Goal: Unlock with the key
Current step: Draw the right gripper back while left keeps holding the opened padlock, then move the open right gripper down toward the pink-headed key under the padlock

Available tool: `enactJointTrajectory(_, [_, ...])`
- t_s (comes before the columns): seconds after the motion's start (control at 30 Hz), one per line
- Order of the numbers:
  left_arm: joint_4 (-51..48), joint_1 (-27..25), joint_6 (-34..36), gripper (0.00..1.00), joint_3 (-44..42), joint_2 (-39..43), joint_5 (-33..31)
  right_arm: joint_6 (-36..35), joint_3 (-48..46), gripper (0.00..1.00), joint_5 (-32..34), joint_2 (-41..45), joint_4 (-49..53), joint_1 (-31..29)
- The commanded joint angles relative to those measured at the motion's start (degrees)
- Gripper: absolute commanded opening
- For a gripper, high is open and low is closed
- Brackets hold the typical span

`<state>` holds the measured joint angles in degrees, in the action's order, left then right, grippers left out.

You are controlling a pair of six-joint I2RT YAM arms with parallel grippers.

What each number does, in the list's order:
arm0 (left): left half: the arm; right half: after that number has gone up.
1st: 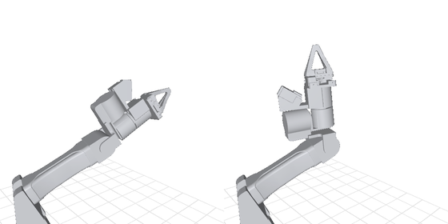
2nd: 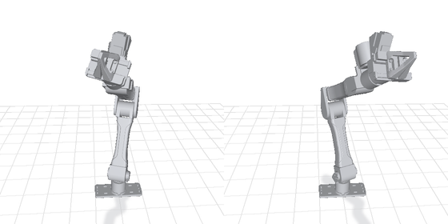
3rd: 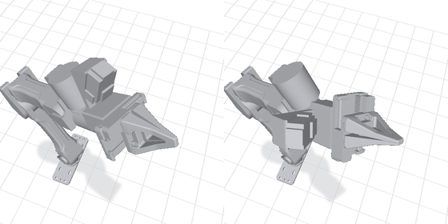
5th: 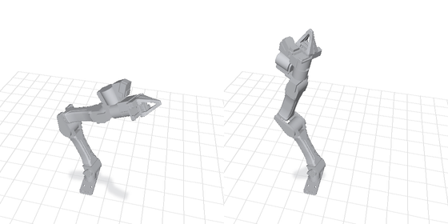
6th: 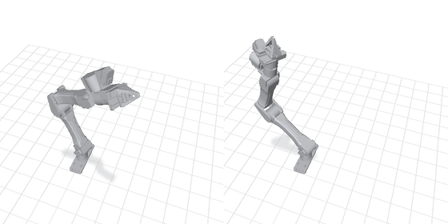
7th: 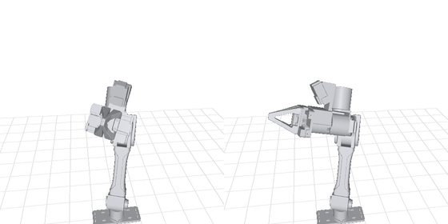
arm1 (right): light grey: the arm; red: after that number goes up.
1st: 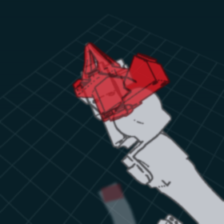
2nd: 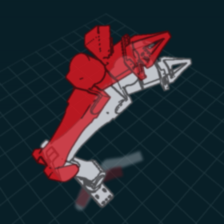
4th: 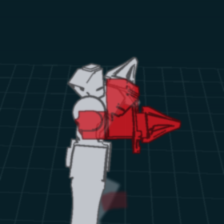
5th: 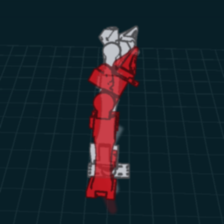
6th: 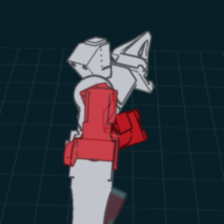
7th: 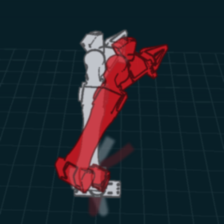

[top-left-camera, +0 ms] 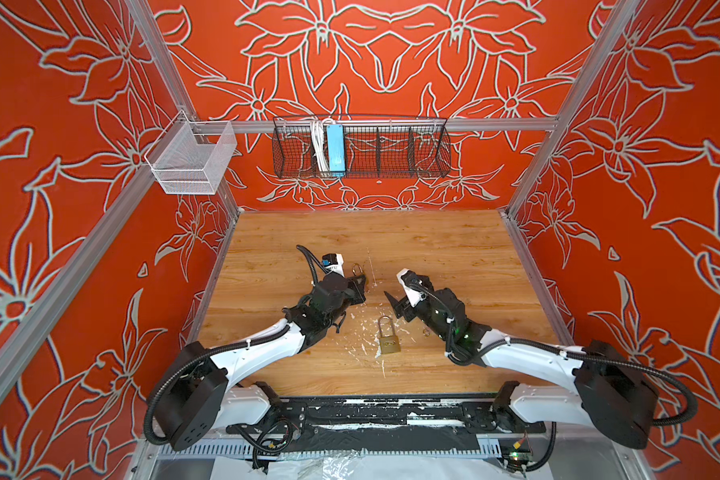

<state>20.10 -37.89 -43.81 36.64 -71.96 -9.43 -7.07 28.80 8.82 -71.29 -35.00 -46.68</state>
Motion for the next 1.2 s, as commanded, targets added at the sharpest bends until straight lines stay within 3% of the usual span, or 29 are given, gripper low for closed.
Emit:
enactJointTrajectory(0.0, [4.9, -0.2, -3.0, 0.00, -0.2, 2.4, 2.5, -1.5, -0.6, 0.79, -3.1, 0.7, -0.7, -1.1])
enactJointTrajectory(0.07, [4.0, -0.2, -3.3, 0.00, 0.3, 2.5, 2.8, -1.1, 0.4, 0.76, -1.4, 0.1, 0.0, -1.8])
enactJointTrajectory(0.17, [3.1, -0.2, -4.0, 0.00, 1.1, 2.0, 4.3, -0.1, 1.7, 0.65, -2.4, -0.9, 1.2, -2.5])
enactJointTrajectory(0.3, [5.2, -0.3, -6.5, 0.00, 1.0, 0.8, 6.8, 1.4, 2.5, 0.63, -3.5, -1.7, 1.3, -3.1])
enactJointTrajectory(0.6, [6.2, -0.6, -7.4, 0.00, 0.4, -0.3, 5.0, 0.2, 2.8, 0.70, -0.5, -2.0, 2.2, -3.9])
enactJointTrajectory(1.17, [4.5, -0.6, -8.3, 0.00, 0.8, -0.2, 2.8, -0.2, 3.5, 0.74, 0.5, -3.3, 2.8, -4.3])
